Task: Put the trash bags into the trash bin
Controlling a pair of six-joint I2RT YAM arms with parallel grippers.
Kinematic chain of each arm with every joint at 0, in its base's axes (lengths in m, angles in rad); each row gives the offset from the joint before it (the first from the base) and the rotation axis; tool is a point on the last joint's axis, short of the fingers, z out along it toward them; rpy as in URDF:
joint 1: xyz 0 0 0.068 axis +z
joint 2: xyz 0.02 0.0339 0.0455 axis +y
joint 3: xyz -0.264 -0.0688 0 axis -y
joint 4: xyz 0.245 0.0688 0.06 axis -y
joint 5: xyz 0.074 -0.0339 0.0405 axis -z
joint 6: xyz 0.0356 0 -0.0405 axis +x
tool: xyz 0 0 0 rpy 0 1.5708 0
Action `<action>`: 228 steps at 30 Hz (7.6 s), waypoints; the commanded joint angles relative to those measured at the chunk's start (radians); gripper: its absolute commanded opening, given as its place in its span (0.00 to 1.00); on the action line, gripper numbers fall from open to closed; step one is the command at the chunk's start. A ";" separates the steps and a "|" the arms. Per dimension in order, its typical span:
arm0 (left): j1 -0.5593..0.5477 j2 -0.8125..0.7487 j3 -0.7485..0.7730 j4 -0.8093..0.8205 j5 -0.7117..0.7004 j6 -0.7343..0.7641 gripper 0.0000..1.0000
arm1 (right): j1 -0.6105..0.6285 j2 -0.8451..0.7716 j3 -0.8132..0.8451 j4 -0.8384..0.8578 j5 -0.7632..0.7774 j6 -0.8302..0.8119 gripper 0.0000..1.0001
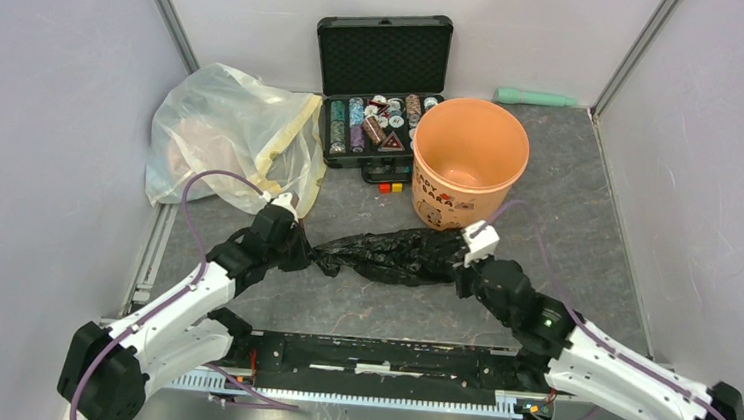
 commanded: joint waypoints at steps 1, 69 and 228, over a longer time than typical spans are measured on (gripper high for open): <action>0.006 0.007 0.018 0.030 -0.007 0.015 0.05 | 0.003 -0.187 0.052 -0.069 0.195 0.055 0.00; 0.041 0.190 0.437 -0.114 -0.135 0.124 0.96 | 0.004 -0.073 -0.191 0.303 -0.334 0.336 0.71; -0.521 -0.089 0.439 -0.274 -0.746 0.243 0.02 | 0.300 0.211 -0.333 0.735 0.280 0.180 0.00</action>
